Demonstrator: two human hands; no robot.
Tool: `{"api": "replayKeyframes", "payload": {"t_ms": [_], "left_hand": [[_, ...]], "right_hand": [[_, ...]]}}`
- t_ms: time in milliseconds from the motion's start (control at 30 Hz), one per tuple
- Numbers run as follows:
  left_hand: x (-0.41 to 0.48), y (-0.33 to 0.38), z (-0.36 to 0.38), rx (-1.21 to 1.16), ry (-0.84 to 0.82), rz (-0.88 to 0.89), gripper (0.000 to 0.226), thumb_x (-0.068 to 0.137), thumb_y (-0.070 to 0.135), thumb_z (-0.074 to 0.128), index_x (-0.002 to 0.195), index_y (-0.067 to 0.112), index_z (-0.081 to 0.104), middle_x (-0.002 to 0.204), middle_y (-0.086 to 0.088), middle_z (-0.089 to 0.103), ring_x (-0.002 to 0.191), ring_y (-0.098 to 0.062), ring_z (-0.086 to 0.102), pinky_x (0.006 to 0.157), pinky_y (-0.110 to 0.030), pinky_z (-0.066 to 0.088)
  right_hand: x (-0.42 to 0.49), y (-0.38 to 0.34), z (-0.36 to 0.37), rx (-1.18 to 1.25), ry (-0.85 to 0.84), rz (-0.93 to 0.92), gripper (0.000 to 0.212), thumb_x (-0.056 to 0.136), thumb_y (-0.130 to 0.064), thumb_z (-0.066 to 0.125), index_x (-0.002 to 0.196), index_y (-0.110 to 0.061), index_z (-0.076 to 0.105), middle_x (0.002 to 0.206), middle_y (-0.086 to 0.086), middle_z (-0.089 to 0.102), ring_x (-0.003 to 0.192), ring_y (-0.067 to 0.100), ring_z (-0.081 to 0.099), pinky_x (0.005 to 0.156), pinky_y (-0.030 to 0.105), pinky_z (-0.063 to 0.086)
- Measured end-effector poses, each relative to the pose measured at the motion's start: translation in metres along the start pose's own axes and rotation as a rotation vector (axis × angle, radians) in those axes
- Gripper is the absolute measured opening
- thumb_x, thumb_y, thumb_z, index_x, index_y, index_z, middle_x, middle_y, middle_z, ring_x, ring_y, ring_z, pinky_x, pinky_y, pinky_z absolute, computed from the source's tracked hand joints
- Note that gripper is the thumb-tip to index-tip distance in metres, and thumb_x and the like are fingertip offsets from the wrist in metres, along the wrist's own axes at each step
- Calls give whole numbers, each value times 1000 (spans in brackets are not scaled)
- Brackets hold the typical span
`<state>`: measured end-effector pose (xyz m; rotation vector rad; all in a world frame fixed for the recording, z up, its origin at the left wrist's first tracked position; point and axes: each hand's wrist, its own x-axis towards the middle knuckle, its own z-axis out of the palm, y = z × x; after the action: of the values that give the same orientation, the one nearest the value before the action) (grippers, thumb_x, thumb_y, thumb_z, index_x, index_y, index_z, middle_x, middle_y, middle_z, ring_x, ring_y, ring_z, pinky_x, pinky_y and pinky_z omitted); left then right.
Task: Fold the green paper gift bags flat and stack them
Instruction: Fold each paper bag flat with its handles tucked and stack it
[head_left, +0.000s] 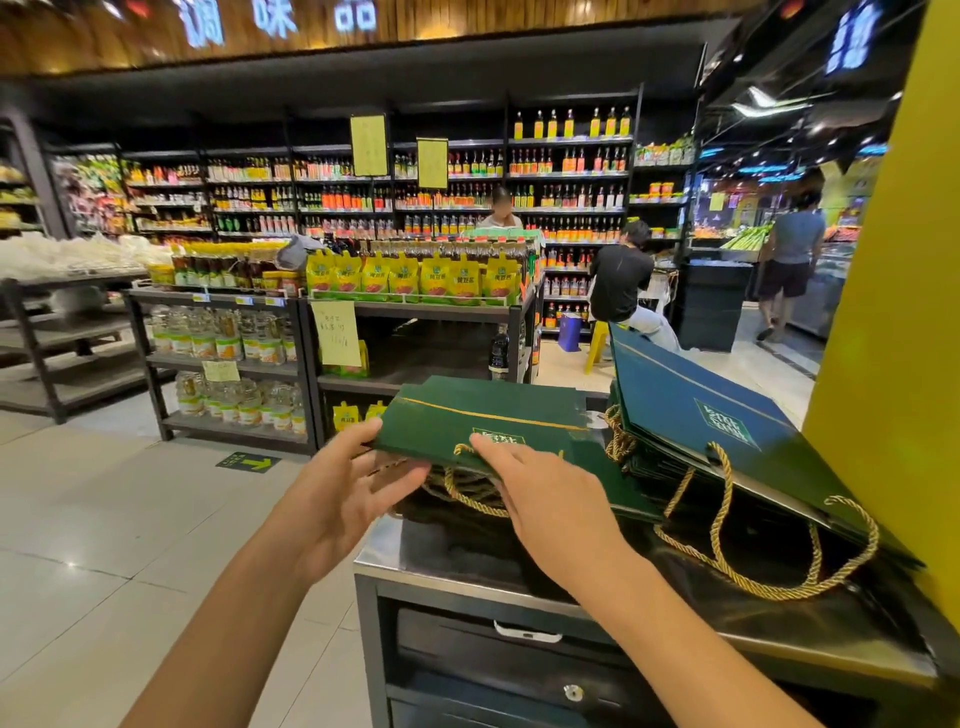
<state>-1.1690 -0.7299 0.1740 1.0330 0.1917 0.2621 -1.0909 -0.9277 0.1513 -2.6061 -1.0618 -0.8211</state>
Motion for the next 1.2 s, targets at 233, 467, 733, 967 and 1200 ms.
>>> {"api": "replayKeyframes", "payload": {"t_ms": [233,467,733,967,1200], "left_hand": [[1,-1,7,130,-53,19,43,105,39,44,129,7,60,117,-16,74,104,-32,73,86,-39,57],[1,-30,11,234,-92,-87,51,90,36,62,127,0,59,113,-18,75,105,-31,73,84,-33,62],[-1,-41,12,278,-219,-163,38,102,35,52,130,10,59,123,-12,72,114,-27,70,97,-39,55],[4,-43,-10,-75,94,50,33,105,5,45,137,12,50,129,-13,68,112,-29,68,63,-38,64],[13,-20,-39,92,166,88,32,108,13,41,130,31,58,122,-5,72,105,-29,70,65,-43,63]], "right_hand": [[9,12,-28,112,499,94,55,91,-6,73,141,-24,58,107,-2,76,77,19,73,55,38,61],[8,4,-46,549,704,202,40,106,-20,46,145,-25,53,96,-3,73,74,13,63,64,33,54],[17,-15,-26,1424,625,623,21,107,-33,46,122,-39,60,114,-15,71,104,8,69,83,42,60],[20,-24,-8,1787,288,764,11,102,-12,57,107,-21,61,100,0,69,105,25,67,94,60,55],[-8,-4,7,1404,-182,704,19,99,-27,63,107,-11,70,101,5,78,90,18,75,82,38,62]]}}
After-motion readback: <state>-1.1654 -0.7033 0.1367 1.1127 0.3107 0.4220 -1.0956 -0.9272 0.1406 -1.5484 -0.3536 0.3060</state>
